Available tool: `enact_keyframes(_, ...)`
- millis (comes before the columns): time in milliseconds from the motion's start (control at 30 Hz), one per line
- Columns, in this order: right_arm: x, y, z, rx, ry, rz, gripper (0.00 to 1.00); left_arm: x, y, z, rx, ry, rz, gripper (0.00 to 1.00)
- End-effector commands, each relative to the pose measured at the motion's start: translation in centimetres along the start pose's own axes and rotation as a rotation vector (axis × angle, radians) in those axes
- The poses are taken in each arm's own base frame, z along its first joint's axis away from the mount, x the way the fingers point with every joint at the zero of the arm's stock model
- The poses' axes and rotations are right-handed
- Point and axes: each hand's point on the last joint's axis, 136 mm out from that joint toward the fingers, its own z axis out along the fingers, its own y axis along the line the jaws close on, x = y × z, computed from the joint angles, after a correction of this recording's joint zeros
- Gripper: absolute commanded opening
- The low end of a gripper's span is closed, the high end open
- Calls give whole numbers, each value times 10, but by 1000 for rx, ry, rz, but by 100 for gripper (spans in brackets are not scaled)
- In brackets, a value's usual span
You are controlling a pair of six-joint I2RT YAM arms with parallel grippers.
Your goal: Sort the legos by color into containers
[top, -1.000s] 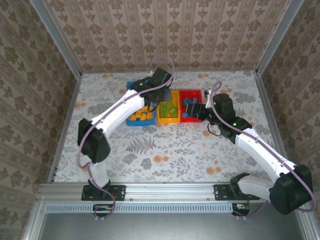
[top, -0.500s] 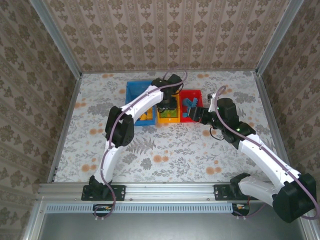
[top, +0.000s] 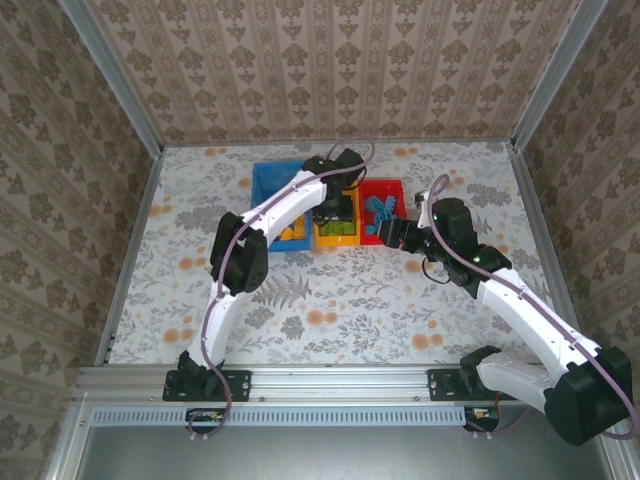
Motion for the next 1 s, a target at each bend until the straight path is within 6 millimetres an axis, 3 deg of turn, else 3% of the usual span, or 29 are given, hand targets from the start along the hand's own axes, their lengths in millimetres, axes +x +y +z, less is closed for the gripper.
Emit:
enact_keyframes(0,-14,0,-9,26,-20,-40,74,-9,1,-56,41,-81,-10,55)
enact_keyframes(167,-21,-4,-16,80,-10,-71,79,-15,20,-111,36,-197,-32,56)
enact_keyframes(200,-23,-9,-19,117,-9,-73,83,-16,25,-125,53,-234,-35,57)
enact_keyframes(233,-25,-16,-23,157,-9,-68,97,-15,32,-138,72,-263,-42,59)
enact_keyframes(267,-27,-24,-29,197,-10,-58,100,-13,44,-149,92,-288,-61,74)
enact_keyframes(300,-29,-30,-34,228,-18,-54,100,-11,57,-158,126,-313,-86,99)
enact_keyframes(333,-31,-37,-40,264,-29,-52,100,-5,70,-162,154,-323,-110,100)
enact_keyframes(467,-45,-72,-75,490,-166,-42,100,26,168,-167,116,-377,-306,100)
enact_keyframes(533,-45,-109,-95,718,-221,-4,100,46,225,-169,-31,-428,-386,100)
enact_keyframes(600,-43,-134,-96,825,-257,-67,99,75,288,-173,-303,-506,-490,100)
enact_keyframes(667,-39,-158,-97,900,-271,-61,100,89,320,-162,-410,-568,-463,100)
enact_keyframes(767,-33,-179,-76,863,-253,-80,100,107,351,-137,-525,-622,-375,100)
enact_keyframes(867,-21,-195,-54,843,-270,-73,100,113,364,-107,-535,-627,-306,100)
enact_keyframes(967,-10,-209,-37,837,-293,-75,99,99,359,-74,-465,-635,-208,100)
